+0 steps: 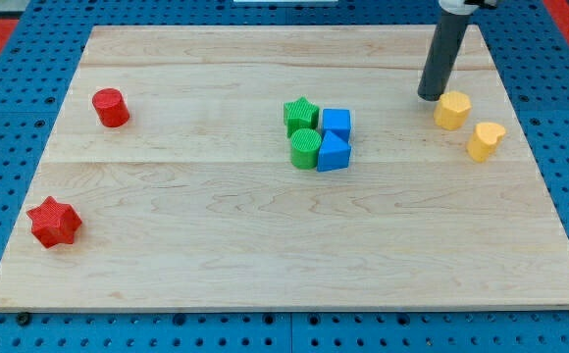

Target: Push the red circle towards the yellow hexagon

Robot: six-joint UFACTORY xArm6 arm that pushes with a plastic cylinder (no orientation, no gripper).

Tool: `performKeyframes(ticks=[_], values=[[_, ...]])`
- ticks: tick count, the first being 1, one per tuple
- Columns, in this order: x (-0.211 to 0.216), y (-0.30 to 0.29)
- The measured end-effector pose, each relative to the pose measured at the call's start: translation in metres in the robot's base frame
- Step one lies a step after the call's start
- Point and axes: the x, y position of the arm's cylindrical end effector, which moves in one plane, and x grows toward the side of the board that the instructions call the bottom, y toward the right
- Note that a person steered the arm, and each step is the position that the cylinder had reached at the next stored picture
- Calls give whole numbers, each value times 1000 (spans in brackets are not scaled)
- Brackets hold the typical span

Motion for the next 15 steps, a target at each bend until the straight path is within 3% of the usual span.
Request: performKeyframes(ticks=[2,3,4,6,8,10,12,15], values=[[19,25],[-1,11],[-46,-47],[-79,-262],[-59,-418],[-9,-492],[26,-457],[-3,-327]])
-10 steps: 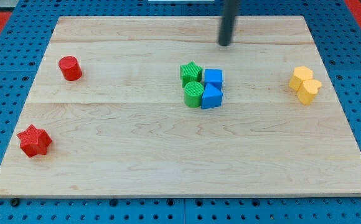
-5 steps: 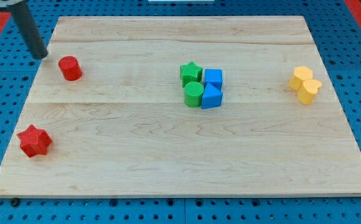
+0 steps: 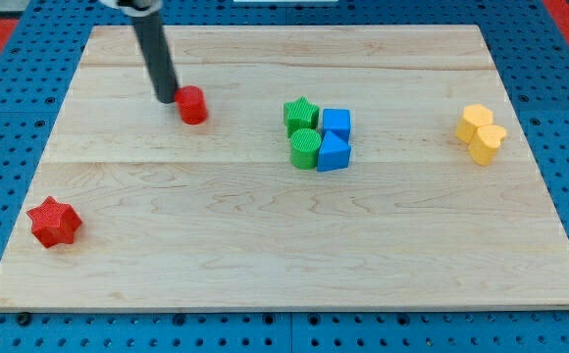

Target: Push the red circle towards the yellow hexagon

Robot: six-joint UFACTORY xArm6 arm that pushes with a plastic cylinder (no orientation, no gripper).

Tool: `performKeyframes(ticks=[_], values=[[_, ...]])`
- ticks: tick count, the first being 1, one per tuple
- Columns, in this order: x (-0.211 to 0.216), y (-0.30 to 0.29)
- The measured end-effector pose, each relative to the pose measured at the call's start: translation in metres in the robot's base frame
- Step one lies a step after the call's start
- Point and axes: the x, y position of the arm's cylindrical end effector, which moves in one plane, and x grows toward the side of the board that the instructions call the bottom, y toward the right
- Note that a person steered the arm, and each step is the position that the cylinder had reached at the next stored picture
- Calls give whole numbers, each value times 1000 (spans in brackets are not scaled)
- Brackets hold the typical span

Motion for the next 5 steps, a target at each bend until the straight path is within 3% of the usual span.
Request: performKeyframes(ticks=[2,3,5], values=[[30,-25],[35,7],[-19,108]])
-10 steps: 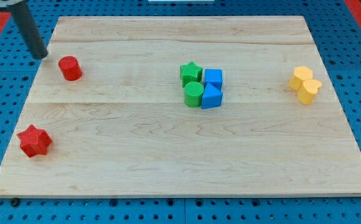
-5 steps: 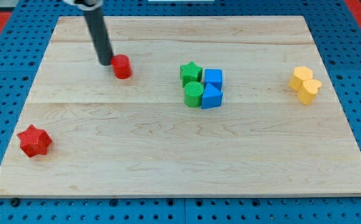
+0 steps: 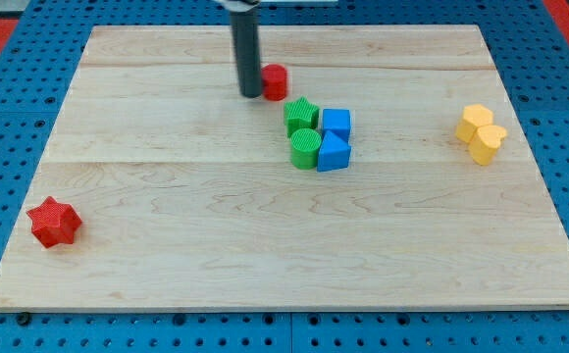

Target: Push the red circle towards the yellow hexagon

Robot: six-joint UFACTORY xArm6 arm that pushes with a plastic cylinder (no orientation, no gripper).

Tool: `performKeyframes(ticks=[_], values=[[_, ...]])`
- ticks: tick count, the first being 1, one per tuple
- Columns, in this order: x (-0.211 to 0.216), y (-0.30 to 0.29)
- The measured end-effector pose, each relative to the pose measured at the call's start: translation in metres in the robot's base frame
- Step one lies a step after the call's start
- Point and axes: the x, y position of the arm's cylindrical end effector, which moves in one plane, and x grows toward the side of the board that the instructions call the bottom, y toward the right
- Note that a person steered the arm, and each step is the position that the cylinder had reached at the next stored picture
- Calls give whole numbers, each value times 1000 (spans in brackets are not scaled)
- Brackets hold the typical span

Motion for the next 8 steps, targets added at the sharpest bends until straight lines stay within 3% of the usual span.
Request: performKeyframes(ticks=[2,3,5,6,8], values=[[-14,-44],[-36,-20],[-5,96],[-2,115],[3,71]])
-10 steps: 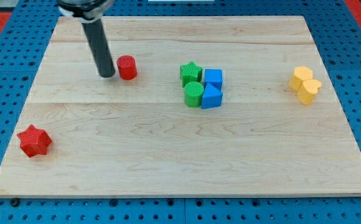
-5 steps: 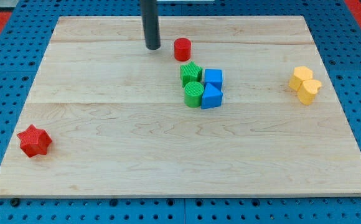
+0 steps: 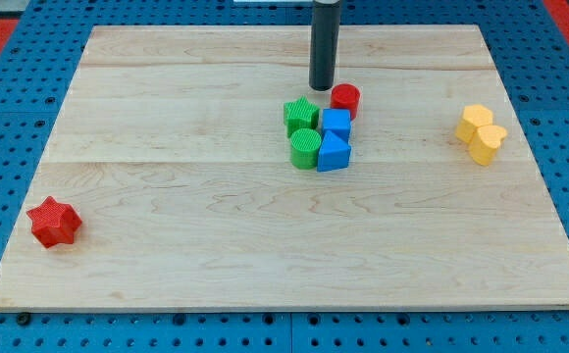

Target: Push the red circle towards the yellow hexagon

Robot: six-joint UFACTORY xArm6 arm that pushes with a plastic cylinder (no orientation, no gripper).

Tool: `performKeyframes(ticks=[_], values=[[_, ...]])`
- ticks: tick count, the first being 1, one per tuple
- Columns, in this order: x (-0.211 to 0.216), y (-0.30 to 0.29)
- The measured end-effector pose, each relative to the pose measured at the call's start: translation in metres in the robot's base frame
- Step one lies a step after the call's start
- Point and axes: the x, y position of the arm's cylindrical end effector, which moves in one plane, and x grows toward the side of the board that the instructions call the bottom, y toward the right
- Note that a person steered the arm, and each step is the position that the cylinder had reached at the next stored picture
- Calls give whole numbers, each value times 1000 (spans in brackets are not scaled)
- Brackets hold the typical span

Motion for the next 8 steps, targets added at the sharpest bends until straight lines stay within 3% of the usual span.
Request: performKeyframes(ticks=[1,3,6,8], values=[[22,0],[31,94],[39,59],[63,95]])
